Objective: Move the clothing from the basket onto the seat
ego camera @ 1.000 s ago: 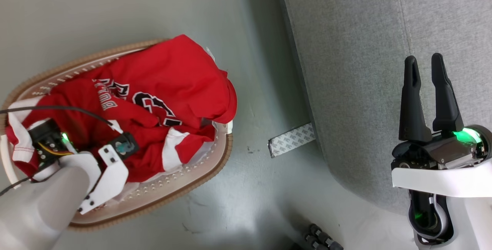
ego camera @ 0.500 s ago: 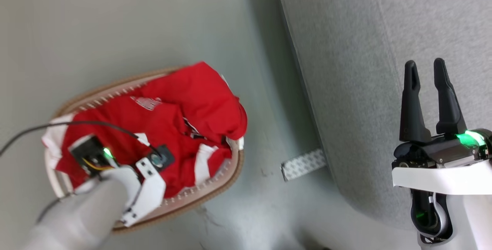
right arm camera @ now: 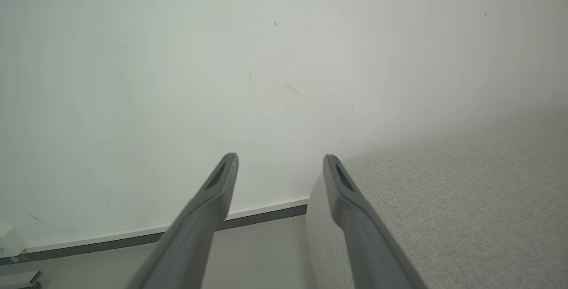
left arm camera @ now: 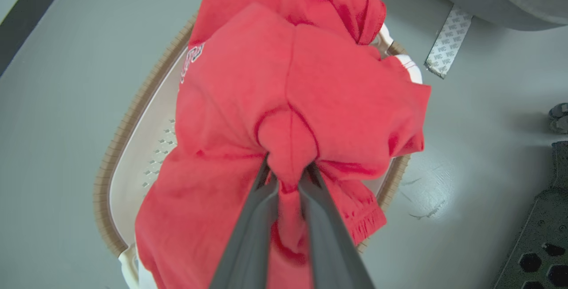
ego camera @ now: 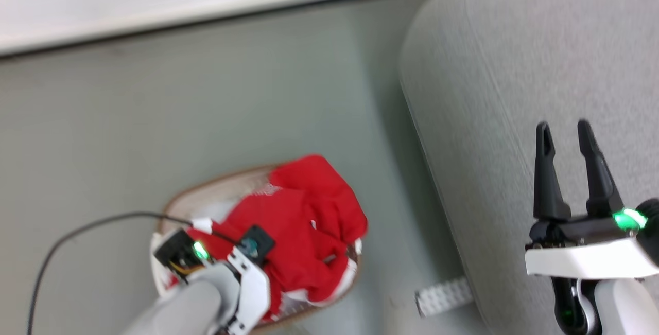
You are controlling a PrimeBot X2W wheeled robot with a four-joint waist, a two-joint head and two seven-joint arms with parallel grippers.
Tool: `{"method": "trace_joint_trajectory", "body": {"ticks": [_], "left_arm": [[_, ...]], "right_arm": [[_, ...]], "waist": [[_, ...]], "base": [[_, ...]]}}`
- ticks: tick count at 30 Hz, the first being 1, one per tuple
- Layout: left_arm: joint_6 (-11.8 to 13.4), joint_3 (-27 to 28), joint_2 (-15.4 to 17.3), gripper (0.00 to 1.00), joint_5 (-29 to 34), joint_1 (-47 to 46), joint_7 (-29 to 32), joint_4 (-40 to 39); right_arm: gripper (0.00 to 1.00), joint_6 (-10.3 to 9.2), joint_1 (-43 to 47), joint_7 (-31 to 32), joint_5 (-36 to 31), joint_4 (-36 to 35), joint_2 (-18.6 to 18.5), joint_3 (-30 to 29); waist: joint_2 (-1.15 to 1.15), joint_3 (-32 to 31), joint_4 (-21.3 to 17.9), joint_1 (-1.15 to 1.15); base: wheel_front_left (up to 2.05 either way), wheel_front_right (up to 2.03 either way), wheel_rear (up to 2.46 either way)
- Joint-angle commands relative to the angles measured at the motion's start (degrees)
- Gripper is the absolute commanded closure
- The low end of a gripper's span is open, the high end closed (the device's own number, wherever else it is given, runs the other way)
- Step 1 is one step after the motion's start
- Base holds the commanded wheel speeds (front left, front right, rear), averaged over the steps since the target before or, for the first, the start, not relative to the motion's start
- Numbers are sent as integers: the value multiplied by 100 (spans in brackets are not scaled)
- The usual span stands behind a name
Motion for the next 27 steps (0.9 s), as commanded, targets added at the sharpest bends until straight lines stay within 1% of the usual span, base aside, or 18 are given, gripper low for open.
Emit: {"method": "trace_joint_trajectory", "body": {"ticks": [1, 7, 12, 20, 27], "left_arm": [[27, 50, -79, 100, -114, 180, -81, 9], [41, 286, -363, 100, -563, 550, -420, -104], [55, 480, -458, 100, -850, 722, -625, -372], [156, 846, -372, 100, -1306, 902, -721, -1115], [337, 1189, -198, 100, -1700, 1098, -631, -2285]], "right_arm": [[0, -12, 134, -11, -83, 58, -16, -59], [0, -12, 380, -11, -248, 190, -15, -164], [0, -12, 591, -11, -332, 274, -15, -183], [0, -12, 916, -11, -452, 385, -15, -161], [0, -12, 1134, -11, -418, 447, -14, -104]], "waist": [[0, -665, 372, 1], [0, -1419, 680, 1], [0, -1818, 939, 1], [0, -2231, 1265, 1], [0, -2494, 1465, 1]], "base": [[0, 0, 0], [0, 0, 0], [0, 0, 0], [0, 0, 0], [0, 0, 0]]}}
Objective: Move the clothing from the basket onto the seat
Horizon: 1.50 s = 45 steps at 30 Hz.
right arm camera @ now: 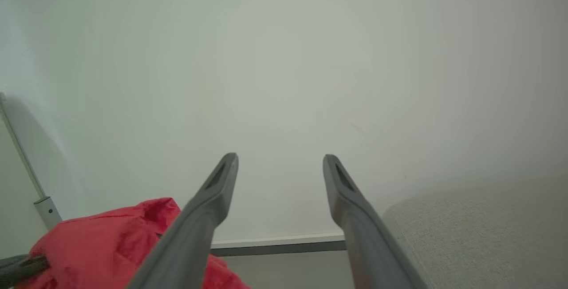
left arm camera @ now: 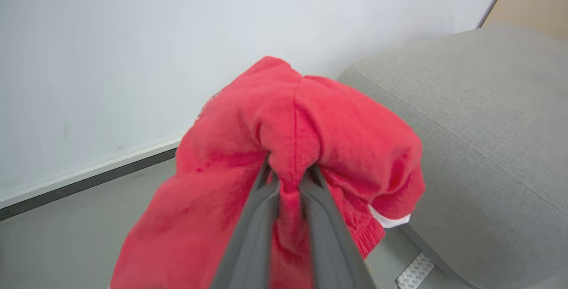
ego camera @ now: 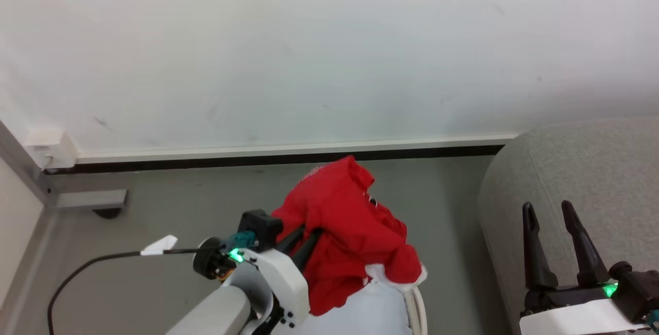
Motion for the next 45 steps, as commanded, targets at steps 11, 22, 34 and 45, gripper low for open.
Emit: {"method": "trace_joint_trajectory", "body": {"ticks": [11, 22, 34, 45], "left_arm": [[450, 537, 241, 100, -498, 4, 335, -1988], [777, 895, 341, 100, -773, -17, 490, -2902], [791, 842, 368, 100, -835, 152, 508, -2862], [665, 596, 174, 100, -845, 202, 457, -2600]], "right_arm": [[0, -12, 190, -11, 87, 45, -12, 313], [0, -12, 221, -11, 136, -62, -12, 582], [0, -12, 34, -11, -299, -122, -26, 1200], [0, -12, -323, 564, -887, -180, -183, 1730]], "waist": [[0, -259, 263, 2], [0, -233, 206, 2], [0, -164, 186, 2], [0, -172, 424, 2]], "base": [[0, 0, 0], [0, 0, 0], [0, 0, 0], [0, 0, 0]]}}
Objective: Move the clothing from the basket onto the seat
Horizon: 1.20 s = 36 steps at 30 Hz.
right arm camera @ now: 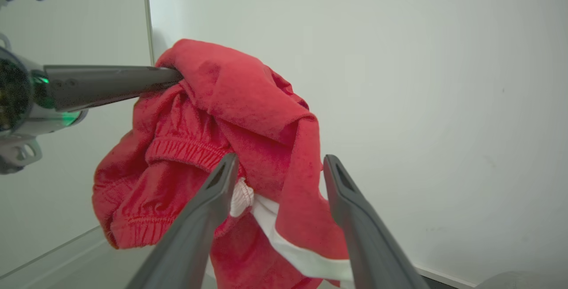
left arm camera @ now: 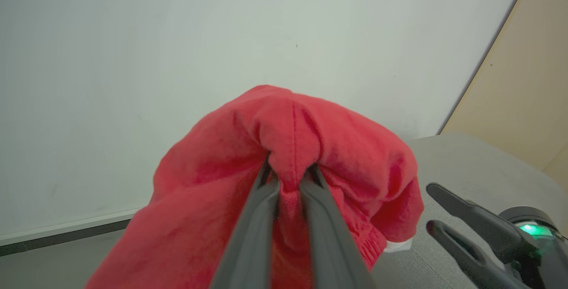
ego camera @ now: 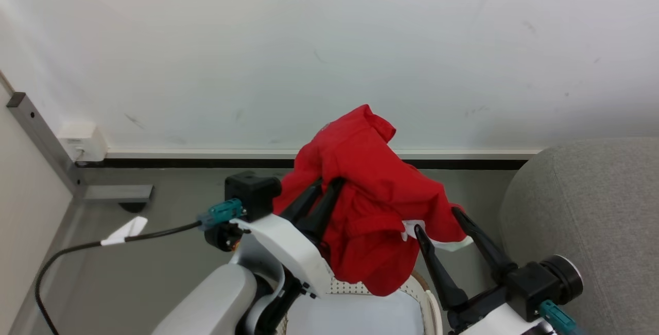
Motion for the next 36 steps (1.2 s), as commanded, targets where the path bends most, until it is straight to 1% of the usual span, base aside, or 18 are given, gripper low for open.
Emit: {"method": "trace_joint_trajectory", "body": {"ticks": [1, 5, 8, 13, 16, 19, 26, 30, 36], "left_arm": [[-49, -51, -57, 100, 3, 20, -24, 22], [-97, -193, -163, 100, 43, -10, 1, 78], [-147, -290, -237, 100, 49, -35, 7, 126], [-193, -388, -329, 100, 46, -58, 29, 178], [-214, -474, -393, 100, 40, -67, 58, 185], [-251, -556, -450, 100, 18, -77, 96, 186], [-372, -802, -569, 100, 2, -89, 230, 166], [-467, -958, -629, 100, -7, -68, 301, 188], [-534, -1121, -701, 100, -8, -87, 392, 228]], "right_arm": [[0, -12, -130, 177, -63, 157, -27, 69], [0, -13, -354, 439, 38, 477, -88, 382], [0, -12, -472, 612, 93, 713, -201, 603], [0, -12, -573, 802, 155, 982, -320, 806], [0, -13, -703, 856, 90, 1183, -417, 811], [0, -12, -829, 877, 31, 1425, -419, 914], [0, -12, -1394, 505, 12, 2121, -439, 1001], [0, -12, -1680, 194, 136, 2627, -393, 1204], [0, -12, -2034, -238, 376, 3298, -267, 1448]], "waist": [[0, -10, 91, 0], [0, -38, 250, 0], [0, -65, 379, 0], [0, -90, 550, 0], [0, -90, 657, 0], [0, -93, 757, 0], [0, -75, 989, 0], [0, -94, 1114, 0], [0, -127, 1238, 0]], "base": [[0, 0, 0], [0, 0, 0], [0, 0, 0], [0, 0, 0], [0, 0, 0], [0, 0, 0], [0, 0, 0], [0, 0, 0], [0, 0, 0]]}}
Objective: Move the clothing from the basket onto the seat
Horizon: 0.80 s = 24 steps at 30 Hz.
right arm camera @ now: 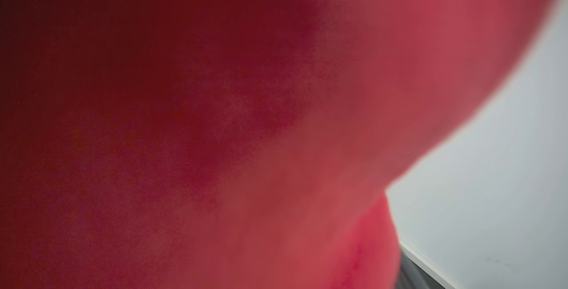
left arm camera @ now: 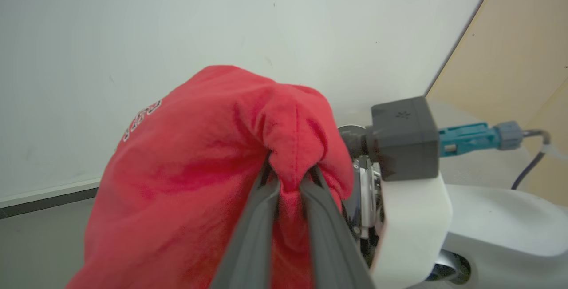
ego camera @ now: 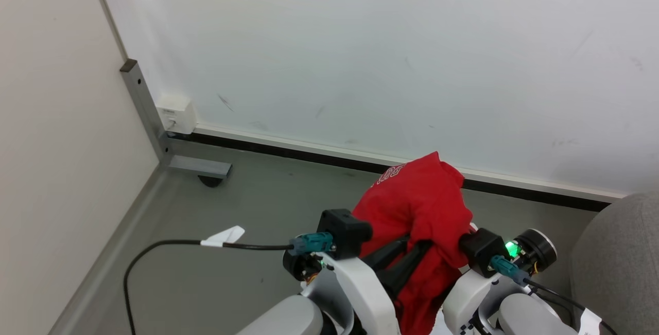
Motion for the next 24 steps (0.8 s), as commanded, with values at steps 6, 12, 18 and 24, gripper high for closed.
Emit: {"method": "trace_joint_trajectory", "body": {"ticks": [6, 12, 18, 24], "left_arm": [[-55, -76, -49, 100, -25, -57, 49, -5], [-16, -41, 20, 100, -40, -59, 26, -2], [27, 8, 86, 100, -65, -60, 1, -9], [72, 23, 123, 100, -69, -63, -27, -5]], "right_arm": [[0, -12, -368, -215, 420, 523, 112, 453], [0, -12, -522, -286, 626, 703, 120, 595], [100, -13, -552, -284, 753, 558, 52, 608], [100, -13, -457, -286, 832, 419, 34, 559]], "waist": [[0, -9, 47, 0], [0, 18, -2, 0], [0, 45, -80, 0], [0, 69, -133, 0]], "base": [[0, 0, 0], [0, 0, 0], [0, 0, 0], [0, 0, 0]]}}
